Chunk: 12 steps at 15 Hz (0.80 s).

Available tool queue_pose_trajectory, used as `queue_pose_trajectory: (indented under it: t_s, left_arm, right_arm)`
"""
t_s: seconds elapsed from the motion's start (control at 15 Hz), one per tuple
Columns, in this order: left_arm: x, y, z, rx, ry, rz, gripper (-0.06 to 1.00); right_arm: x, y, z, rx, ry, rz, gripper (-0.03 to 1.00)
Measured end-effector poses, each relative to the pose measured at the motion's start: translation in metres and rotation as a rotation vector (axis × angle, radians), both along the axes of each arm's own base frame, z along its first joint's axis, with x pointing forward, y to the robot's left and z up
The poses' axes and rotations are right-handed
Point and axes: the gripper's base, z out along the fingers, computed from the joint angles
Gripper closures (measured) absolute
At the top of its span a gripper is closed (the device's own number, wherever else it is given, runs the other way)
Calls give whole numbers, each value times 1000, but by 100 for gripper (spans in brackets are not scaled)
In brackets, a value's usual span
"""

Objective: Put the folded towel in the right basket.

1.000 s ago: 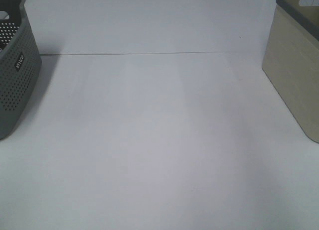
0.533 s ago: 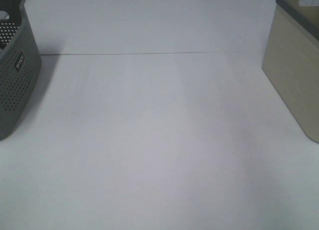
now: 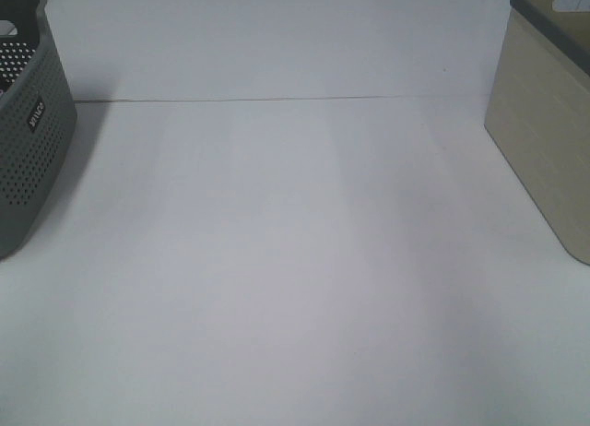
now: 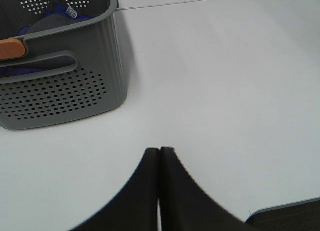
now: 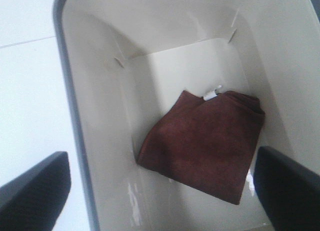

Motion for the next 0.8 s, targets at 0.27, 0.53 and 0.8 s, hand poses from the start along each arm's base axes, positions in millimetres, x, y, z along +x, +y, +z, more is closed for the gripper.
queue_pose_trajectory:
  t_s: [0.27, 0.53, 0.8]
  left_arm:
    - [0, 0, 0, 0, 0, 0, 94]
    - [0, 0, 0, 0, 0, 0, 94]
    - [0, 0, 0, 0, 0, 0, 94]
  right_arm:
    - [-37, 15, 21, 47, -39, 75, 2]
    - [-74, 37, 22, 82, -33, 186, 2]
    - [-102, 84, -7, -4, 98, 303, 2]
